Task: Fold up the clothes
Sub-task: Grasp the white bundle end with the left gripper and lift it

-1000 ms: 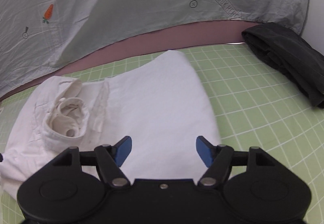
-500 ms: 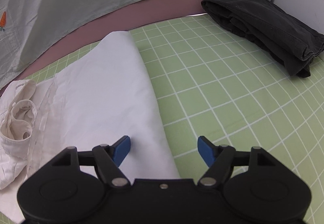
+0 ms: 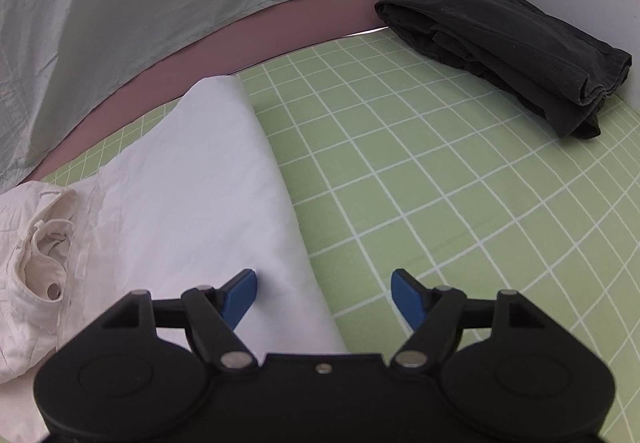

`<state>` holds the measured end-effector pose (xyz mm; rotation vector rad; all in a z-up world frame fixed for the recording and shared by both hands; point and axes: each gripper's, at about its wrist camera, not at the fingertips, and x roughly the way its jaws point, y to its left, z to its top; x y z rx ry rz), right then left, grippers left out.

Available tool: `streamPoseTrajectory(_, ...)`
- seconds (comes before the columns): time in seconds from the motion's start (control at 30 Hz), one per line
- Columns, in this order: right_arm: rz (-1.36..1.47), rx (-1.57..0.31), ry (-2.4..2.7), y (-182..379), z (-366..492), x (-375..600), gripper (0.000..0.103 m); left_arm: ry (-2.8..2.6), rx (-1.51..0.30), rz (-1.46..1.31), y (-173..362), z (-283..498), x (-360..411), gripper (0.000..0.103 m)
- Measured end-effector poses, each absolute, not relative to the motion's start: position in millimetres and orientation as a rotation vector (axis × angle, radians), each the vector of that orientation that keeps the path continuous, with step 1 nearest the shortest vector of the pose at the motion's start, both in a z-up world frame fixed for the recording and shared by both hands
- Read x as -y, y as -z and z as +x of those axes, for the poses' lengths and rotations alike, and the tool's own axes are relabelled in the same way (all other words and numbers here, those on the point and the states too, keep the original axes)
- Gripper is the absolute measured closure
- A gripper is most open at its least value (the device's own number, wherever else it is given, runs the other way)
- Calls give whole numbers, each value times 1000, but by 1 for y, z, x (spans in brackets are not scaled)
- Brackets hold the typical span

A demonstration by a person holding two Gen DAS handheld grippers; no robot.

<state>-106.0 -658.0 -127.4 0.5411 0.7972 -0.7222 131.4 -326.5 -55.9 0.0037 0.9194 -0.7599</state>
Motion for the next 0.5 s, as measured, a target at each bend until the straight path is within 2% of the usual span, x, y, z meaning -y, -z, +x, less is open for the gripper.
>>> streamPoseTrajectory(0.2, 596, -766, 721, 129, -126, 665, 28, 965, -899, 12, 44, 76, 414, 96)
streamPoseTrajectory(0.3, 625, -758, 739, 133, -140, 672, 28, 1035, -986, -15, 72, 55, 453, 96)
streamPoseTrajectory(0.43, 665, -763, 758, 139, -156, 683, 29, 960, -1252, -192, 143, 54, 475, 96)
streamPoseTrajectory(0.5, 670, -761, 762, 141, -162, 686, 29, 922, -1296, -227, 161, 51, 478, 95)
